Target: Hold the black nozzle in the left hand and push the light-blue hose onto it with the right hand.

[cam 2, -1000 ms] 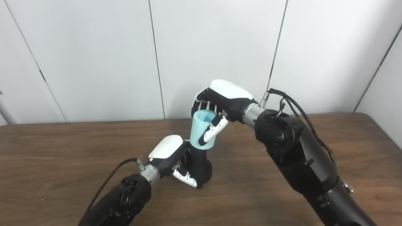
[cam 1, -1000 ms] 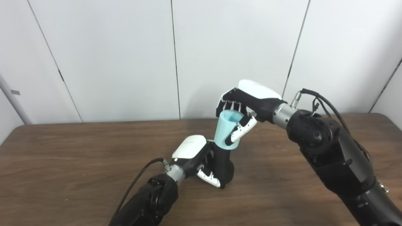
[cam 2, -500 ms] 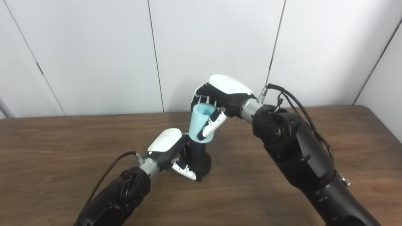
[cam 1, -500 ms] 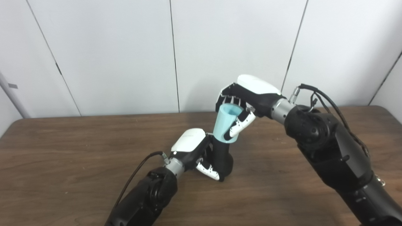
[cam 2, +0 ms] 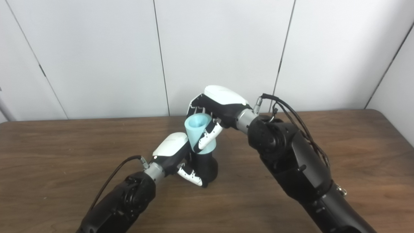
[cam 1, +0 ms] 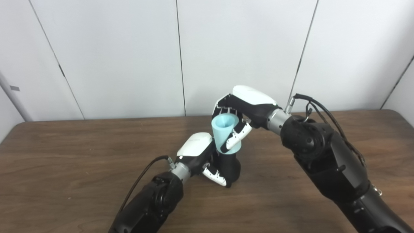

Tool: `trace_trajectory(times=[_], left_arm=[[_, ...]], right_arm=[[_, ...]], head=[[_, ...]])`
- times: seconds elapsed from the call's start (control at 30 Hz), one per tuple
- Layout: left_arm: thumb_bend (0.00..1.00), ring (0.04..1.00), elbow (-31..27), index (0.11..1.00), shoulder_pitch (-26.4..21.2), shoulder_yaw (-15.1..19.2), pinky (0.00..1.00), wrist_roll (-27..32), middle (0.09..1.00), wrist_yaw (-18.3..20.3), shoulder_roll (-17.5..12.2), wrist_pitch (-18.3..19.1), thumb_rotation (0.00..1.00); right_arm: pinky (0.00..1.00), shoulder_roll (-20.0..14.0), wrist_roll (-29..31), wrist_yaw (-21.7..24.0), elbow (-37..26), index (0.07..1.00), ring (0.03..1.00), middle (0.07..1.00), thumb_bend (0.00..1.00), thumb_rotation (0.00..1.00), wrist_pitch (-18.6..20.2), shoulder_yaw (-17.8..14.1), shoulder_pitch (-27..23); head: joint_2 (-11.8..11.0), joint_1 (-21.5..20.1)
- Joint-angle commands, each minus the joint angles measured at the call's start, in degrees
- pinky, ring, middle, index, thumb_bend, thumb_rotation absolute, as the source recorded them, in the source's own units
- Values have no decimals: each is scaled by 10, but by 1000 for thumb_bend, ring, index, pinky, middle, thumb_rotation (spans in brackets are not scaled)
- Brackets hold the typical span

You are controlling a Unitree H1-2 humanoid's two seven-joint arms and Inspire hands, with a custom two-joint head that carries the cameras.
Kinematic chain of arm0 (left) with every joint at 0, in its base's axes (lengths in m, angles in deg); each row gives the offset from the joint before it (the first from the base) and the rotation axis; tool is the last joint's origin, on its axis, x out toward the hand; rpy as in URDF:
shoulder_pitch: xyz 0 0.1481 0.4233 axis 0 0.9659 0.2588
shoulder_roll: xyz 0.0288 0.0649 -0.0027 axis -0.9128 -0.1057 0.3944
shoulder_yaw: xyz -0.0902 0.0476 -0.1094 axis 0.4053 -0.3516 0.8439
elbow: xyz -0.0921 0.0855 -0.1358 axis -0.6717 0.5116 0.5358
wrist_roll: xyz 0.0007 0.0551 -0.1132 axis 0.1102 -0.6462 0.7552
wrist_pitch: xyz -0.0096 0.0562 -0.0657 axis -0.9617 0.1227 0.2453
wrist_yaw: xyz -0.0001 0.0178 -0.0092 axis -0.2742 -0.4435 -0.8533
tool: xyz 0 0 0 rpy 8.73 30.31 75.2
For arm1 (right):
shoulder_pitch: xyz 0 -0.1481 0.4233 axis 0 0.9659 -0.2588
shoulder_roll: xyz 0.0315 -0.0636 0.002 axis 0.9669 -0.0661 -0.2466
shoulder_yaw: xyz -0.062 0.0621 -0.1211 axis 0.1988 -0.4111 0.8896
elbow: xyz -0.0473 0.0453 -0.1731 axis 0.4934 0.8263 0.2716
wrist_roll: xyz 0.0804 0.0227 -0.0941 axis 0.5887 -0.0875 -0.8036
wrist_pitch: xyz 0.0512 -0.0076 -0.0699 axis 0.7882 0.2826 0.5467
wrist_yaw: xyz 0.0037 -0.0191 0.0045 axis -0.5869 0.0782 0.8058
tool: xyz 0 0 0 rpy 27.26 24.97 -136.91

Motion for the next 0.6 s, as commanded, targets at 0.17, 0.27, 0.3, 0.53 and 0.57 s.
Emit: trace_trajectory(times=[0.17,0.27,0.3,0.53,0.57], left_arm=[[527,440,32,486,40,-26,375,-28,472,65,-12,45,0],[527,437,28,485,40,-25,369,-27,474,66,-13,46,0],[527,438,27,484,40,-25,368,-27,477,66,-14,46,0],[527,450,27,484,43,-23,395,-27,475,60,-19,44,0],[527,450,26,485,43,-22,395,-27,474,59,-19,44,0]], right_arm=[[326,6,1,5,4,520,395,511,515,0,-23,17,-11],[357,-2,-6,6,7,522,406,495,517,0,-31,22,-6],[360,-4,-7,6,8,523,411,489,517,0,-33,22,-3],[325,-13,3,3,6,527,403,492,516,0,-30,3,16],[321,-14,4,1,8,528,401,492,516,0,-29,1,20]], head=[[3,0],[3,0],[4,-1],[4,-5],[5,-4]])
